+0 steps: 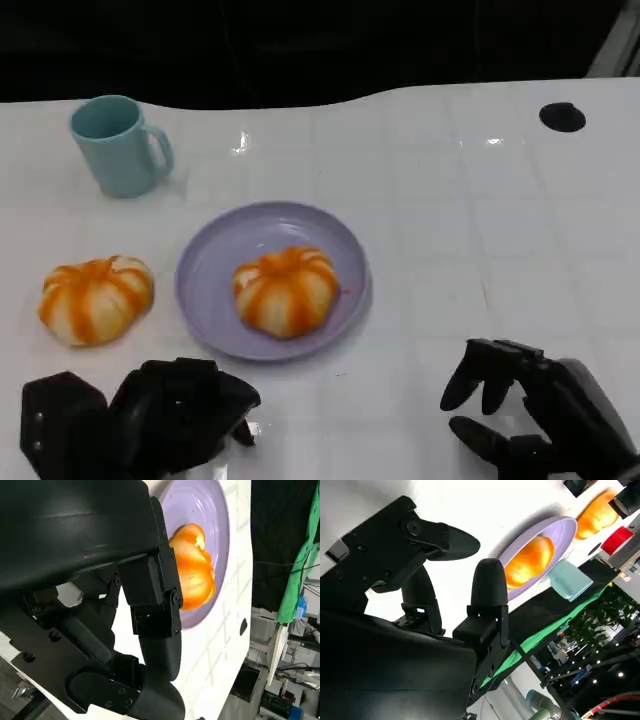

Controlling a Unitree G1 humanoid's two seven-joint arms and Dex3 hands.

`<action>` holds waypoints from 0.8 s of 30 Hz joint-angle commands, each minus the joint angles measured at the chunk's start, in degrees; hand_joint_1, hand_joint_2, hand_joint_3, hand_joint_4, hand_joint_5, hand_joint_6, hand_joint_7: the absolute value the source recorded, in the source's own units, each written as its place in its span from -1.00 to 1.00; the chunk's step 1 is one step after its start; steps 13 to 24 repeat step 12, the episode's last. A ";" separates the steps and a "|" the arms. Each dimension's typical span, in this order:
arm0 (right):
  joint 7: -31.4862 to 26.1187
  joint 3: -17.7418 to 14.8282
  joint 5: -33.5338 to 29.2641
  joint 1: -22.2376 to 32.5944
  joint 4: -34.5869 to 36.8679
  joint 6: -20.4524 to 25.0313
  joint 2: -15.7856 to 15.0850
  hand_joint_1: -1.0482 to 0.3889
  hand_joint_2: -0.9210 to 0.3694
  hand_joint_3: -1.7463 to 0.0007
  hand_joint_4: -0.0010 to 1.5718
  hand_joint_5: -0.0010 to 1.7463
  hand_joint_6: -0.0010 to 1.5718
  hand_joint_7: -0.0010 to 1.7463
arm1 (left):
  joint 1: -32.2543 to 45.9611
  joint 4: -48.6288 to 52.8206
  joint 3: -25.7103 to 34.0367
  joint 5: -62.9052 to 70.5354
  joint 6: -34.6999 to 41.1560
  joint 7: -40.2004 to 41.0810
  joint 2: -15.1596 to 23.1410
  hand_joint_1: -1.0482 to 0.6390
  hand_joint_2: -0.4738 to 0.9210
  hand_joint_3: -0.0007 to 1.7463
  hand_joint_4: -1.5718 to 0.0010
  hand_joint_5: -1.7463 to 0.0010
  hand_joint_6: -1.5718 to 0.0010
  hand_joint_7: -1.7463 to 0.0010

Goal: Grasp the bread from the table and place it into the plate.

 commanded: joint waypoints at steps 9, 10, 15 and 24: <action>-0.92 -0.48 -0.54 -0.65 0.41 -0.44 -0.33 0.01 -0.32 -0.02 -0.17 0.92 -0.21 0.60 | -0.21 0.50 0.51 0.06 0.00 0.23 1.15 -1.00 0.46 -0.53 -0.13 -0.73 -0.99 0.66; -0.87 -0.50 -0.43 -0.70 0.49 -0.49 -0.32 0.01 -0.32 -0.02 -0.17 0.92 -0.20 0.60 | -0.25 0.55 0.49 0.09 -0.03 0.26 1.12 -1.00 0.46 -0.53 -0.13 -0.73 -0.99 0.66; -0.51 -0.56 -0.05 -0.60 0.35 -0.25 -0.29 0.01 -0.32 -0.01 -0.17 0.92 -0.20 0.60 | -0.29 0.58 0.46 0.00 0.13 0.30 0.98 -1.00 0.45 -0.53 -0.13 -0.73 -0.98 0.66; -0.51 -0.56 -0.05 -0.60 0.35 -0.25 -0.29 0.01 -0.32 -0.01 -0.17 0.92 -0.20 0.60 | -0.29 0.58 0.46 0.00 0.13 0.30 0.98 -1.00 0.45 -0.53 -0.13 -0.73 -0.98 0.66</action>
